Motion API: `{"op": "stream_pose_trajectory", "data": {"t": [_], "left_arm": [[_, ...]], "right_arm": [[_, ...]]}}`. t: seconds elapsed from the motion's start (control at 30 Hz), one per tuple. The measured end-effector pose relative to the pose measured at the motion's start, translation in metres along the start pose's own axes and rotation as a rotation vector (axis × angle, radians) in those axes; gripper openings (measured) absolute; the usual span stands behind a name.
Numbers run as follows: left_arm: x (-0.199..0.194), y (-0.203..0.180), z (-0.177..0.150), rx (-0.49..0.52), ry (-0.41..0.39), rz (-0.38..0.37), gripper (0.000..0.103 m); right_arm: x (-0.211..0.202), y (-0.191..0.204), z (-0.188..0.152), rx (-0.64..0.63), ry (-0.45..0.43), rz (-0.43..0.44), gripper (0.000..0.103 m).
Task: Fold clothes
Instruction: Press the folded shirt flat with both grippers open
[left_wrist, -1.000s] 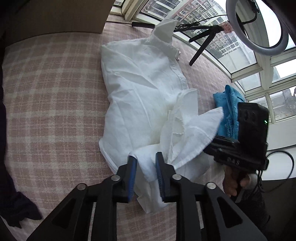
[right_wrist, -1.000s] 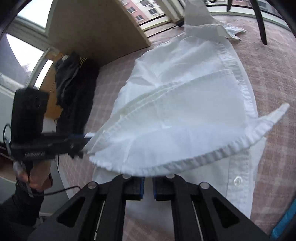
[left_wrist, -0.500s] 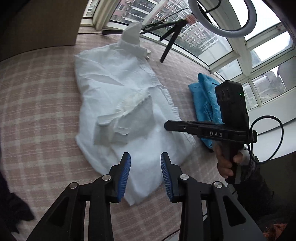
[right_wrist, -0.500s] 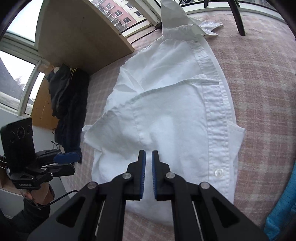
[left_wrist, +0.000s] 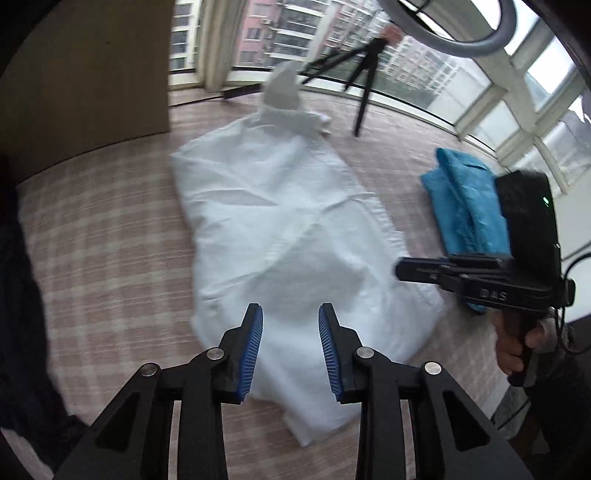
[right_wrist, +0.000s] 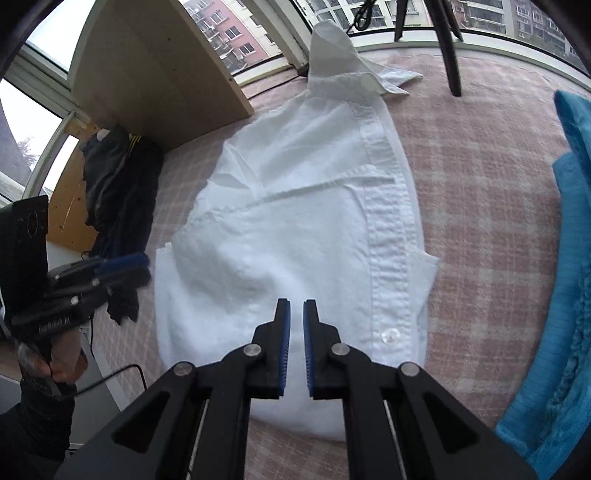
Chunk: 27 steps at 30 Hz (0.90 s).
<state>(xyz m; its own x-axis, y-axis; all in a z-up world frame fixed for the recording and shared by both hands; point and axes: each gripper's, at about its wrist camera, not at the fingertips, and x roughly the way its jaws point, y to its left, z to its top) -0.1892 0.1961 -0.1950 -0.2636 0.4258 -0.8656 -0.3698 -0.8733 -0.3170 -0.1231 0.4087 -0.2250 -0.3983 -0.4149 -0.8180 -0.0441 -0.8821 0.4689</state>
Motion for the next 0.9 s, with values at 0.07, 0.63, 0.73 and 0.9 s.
{"op": "stream_pose_trajectory", "data": {"t": [0.07,0.63,0.73,0.9], "left_arm": [[0.023,-0.014,0.008,0.016,0.011,-0.001,0.03],[-0.008,-0.001,-0.06,0.003,0.095,0.144,0.039],[0.006,0.006,-0.071,-0.068,0.133,0.107,0.039],[0.021,-0.003,-0.073,-0.074,0.14,0.06,0.033]], "right_arm": [[0.012,0.006,0.009,-0.02,0.004,0.014,0.008],[-0.04,-0.029,-0.046,0.007,0.006,-0.308,0.05],[-0.031,-0.037,-0.046,0.016,0.029,-0.3,0.05],[-0.019,-0.047,-0.049,0.039,0.058,-0.202,0.045]]}}
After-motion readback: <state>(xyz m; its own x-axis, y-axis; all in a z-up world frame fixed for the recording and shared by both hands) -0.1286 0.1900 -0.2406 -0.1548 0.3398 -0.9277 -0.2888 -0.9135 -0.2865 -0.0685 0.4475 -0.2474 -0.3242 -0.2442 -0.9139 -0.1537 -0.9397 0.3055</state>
